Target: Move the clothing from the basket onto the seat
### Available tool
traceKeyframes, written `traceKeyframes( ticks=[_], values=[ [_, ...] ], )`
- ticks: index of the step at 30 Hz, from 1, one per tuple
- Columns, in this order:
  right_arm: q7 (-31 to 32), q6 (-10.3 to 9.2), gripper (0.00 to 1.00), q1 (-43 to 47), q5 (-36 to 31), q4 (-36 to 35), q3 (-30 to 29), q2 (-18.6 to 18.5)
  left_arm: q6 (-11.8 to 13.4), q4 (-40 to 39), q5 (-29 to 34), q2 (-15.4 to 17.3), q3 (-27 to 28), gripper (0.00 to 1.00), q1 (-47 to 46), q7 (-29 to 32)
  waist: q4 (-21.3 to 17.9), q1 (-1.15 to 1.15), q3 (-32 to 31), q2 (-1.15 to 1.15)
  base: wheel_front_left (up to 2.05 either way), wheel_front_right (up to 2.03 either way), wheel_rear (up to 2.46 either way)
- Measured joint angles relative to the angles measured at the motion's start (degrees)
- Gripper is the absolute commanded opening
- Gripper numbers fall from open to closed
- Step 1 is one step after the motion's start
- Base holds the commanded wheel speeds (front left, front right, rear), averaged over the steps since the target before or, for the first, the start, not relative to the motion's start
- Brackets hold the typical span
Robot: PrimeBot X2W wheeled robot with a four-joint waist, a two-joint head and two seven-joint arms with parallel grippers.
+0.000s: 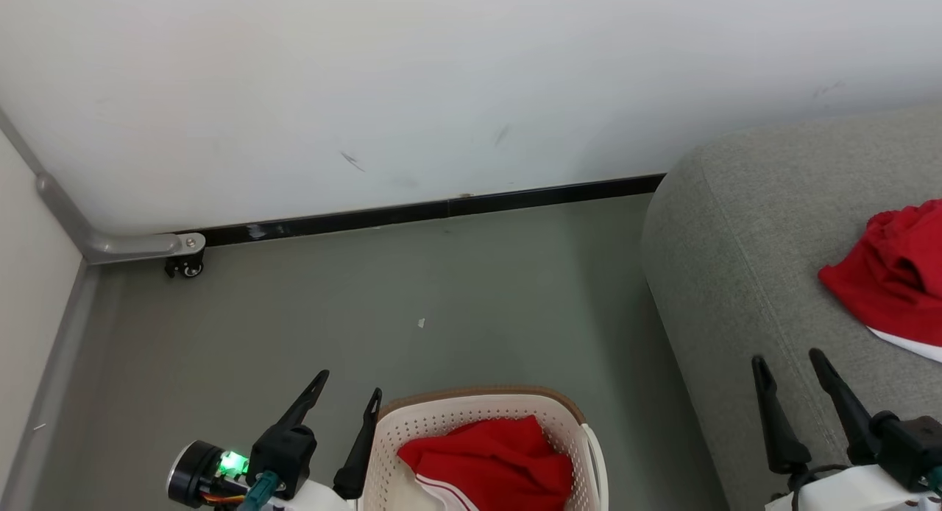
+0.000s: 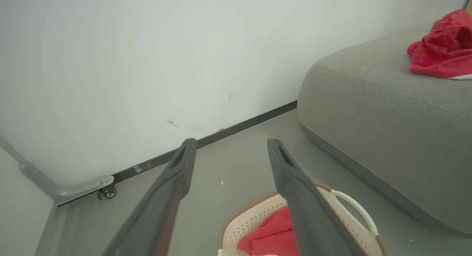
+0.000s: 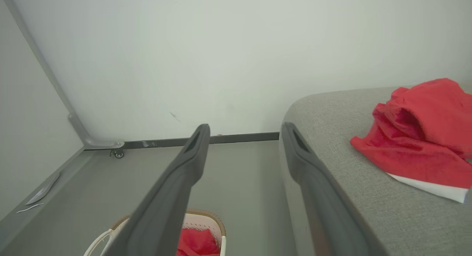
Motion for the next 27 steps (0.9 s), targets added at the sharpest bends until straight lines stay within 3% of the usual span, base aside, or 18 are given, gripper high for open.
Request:
traceKeyframes(
  ticks=[9, 27],
  values=[
    [0.0, 0.00, 1.00, 0.0, 0.9, -2.2, -0.9, 0.0, -1.8, 2.9, 0.9, -1.1, -2.2, 1.00, -3.8, 1.4, -1.0, 0.00, 3.1, 0.00, 0.00, 0.00, 0.00],
    [-0.2, 0.00, 1.00, -3.1, 1.6, -5.6, -1.5, 0.0, -2.3, 7.0, 3.6, -1.9, -3.2, 1.00, -11.0, 1.5, -3.3, 0.00, 11.6, 0.00, 0.00, 0.00, 0.00]
  ],
)
